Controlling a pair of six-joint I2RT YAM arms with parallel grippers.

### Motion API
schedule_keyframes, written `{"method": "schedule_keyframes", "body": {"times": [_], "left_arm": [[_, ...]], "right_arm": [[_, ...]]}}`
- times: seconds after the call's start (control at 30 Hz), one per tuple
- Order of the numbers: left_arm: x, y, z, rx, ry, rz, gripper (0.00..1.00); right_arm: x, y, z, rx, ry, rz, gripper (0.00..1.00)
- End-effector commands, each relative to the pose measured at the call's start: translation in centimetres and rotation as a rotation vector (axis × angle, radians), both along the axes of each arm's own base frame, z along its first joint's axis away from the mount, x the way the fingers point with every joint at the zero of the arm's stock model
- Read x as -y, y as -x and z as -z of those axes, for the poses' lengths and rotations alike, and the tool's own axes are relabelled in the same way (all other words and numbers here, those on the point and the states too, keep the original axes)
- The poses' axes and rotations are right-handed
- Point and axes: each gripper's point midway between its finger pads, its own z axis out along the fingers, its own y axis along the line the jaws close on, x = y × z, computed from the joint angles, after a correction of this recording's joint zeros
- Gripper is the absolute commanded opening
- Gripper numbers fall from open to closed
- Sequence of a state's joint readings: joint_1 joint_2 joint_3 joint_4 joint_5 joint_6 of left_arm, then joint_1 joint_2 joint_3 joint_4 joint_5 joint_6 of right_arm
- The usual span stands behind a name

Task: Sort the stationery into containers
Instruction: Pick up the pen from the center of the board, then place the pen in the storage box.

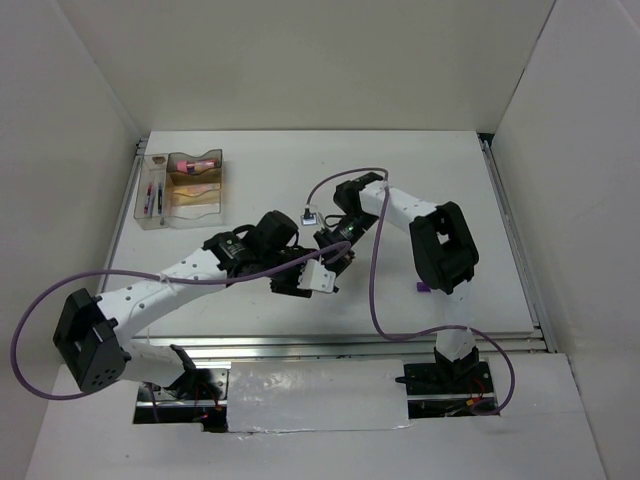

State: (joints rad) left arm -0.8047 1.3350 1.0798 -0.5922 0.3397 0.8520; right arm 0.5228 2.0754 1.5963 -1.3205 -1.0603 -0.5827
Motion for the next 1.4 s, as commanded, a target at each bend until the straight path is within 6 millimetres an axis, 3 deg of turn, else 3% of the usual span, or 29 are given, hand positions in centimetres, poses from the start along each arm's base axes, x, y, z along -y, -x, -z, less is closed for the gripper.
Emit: {"method": "schedule_keyframes", "body": {"times": [0.0, 0.43, 0.53, 0.57, 0.6, 0.63, 0.73, 0.77, 0.83, 0.9, 1.0, 1.13, 1.17, 1.33, 1.37], "left_arm": [[1.0, -0.8, -0.6, 0.039, 0.018, -0.007, 0.61], [2.6, 0.5, 0.9, 0.026, -0.014, 0.039, 0.56], [2.7, 0.7, 1.2, 0.026, -0.015, 0.034, 0.45], [2.9, 0.5, 1.0, 0.028, -0.001, 0.017, 0.31], [2.7, 0.3, 1.1, 0.032, -0.003, 0.003, 0.26], [2.7, 0.3, 1.1, 0.032, -0.002, -0.007, 0.20], [2.5, -0.1, 1.1, 0.046, -0.005, -0.028, 0.14], [2.4, -0.1, 0.9, 0.052, -0.004, -0.032, 0.11], [2.1, -0.2, 0.7, 0.064, -0.008, -0.042, 0.00], [1.7, -0.2, 0.4, 0.075, -0.005, -0.045, 0.00], [0.8, 0.1, -0.1, 0.076, 0.006, -0.062, 0.00], [-1.4, -0.7, -0.7, 0.085, 0.036, -0.145, 0.00], [-2.3, -0.9, -0.8, 0.096, 0.041, -0.165, 0.00], [-8.1, -4.9, -1.5, 0.153, 0.027, -0.286, 0.00], [-10.2, -6.5, -1.6, 0.178, 0.012, -0.326, 0.00]], "right_arm": [[0.2, 2.5, -2.7, -0.082, -0.002, -0.019, 0.00], [-0.4, 3.2, -3.6, -0.064, -0.019, -0.041, 0.01], [-0.3, 3.3, -4.0, -0.056, -0.024, -0.040, 0.03], [-0.3, 3.4, -4.0, -0.059, -0.023, -0.039, 0.07], [-0.3, 3.4, -4.0, -0.059, -0.023, -0.039, 0.09], [-0.2, 3.4, -4.0, -0.064, -0.024, -0.035, 0.14], [-0.1, 3.8, -4.0, -0.065, -0.016, -0.040, 0.43], [0.1, 3.9, -3.9, -0.069, -0.006, -0.039, 0.72], [0.4, 4.0, -3.9, -0.062, 0.002, -0.037, 1.00], [0.7, 4.0, -4.0, -0.055, 0.008, -0.034, 1.00], [1.7, 2.9, -4.1, -0.031, 0.015, 0.004, 1.00], [4.0, -0.7, -4.8, 0.018, 0.020, 0.124, 1.00], [5.3, -2.7, -5.5, 0.046, 0.020, 0.190, 1.00], [9.9, -8.1, -7.6, 0.224, 0.078, 0.346, 1.00], [11.4, -9.1, -7.7, 0.257, 0.110, 0.389, 1.00]]}}
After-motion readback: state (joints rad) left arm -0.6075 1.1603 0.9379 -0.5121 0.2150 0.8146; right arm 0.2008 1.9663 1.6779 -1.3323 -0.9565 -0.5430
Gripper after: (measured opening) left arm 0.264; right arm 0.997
